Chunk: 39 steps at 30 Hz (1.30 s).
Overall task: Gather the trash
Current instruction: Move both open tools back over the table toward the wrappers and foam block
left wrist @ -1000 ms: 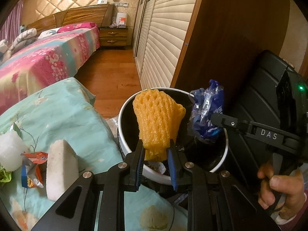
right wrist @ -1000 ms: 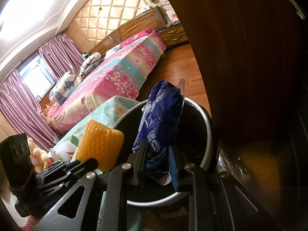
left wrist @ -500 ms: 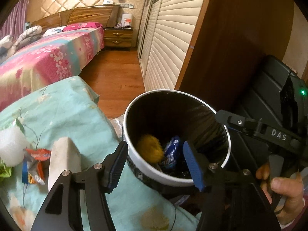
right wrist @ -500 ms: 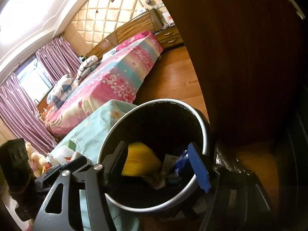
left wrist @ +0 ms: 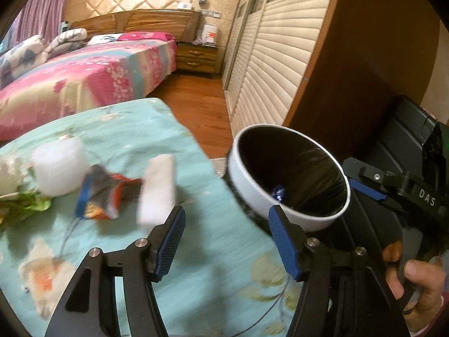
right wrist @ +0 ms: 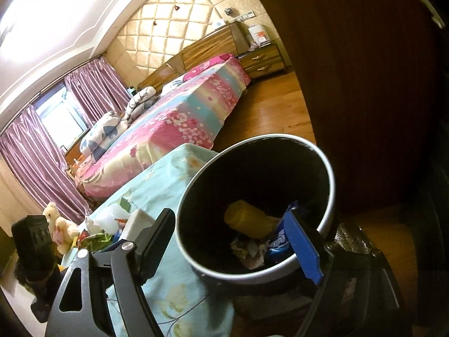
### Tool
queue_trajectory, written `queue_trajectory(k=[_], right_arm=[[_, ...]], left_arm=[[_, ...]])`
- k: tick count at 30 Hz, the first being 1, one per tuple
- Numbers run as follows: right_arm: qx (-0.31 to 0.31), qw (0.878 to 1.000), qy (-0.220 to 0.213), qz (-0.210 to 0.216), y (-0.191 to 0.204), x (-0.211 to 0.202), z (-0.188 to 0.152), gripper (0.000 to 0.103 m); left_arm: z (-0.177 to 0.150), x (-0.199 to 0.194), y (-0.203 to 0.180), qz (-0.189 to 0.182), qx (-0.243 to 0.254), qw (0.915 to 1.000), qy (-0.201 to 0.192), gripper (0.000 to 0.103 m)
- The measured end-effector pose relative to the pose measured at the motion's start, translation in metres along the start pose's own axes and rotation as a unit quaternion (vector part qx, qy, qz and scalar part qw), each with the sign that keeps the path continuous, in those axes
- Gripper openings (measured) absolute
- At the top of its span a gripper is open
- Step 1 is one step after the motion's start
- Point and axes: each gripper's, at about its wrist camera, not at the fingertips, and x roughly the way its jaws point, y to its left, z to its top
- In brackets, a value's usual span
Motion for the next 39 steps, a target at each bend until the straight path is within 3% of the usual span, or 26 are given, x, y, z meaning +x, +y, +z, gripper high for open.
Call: queue_trajectory(k=[25, 39], right_arm=[[-0.051, 0.996, 0.052, 0.056, 0.079, 0.032, -0.041, 0.082], [-0.069, 0.991, 0.083, 0.074, 0.118, 0.067, -0.056, 0.082]], left_arm=[[-0.036, -0.059, 0.082, 0.072, -0.079, 0.9942, -0.009, 0.062], [-0.030, -0.055, 0.104, 0.065, -0.081, 0.9945, -0.003, 0.062]])
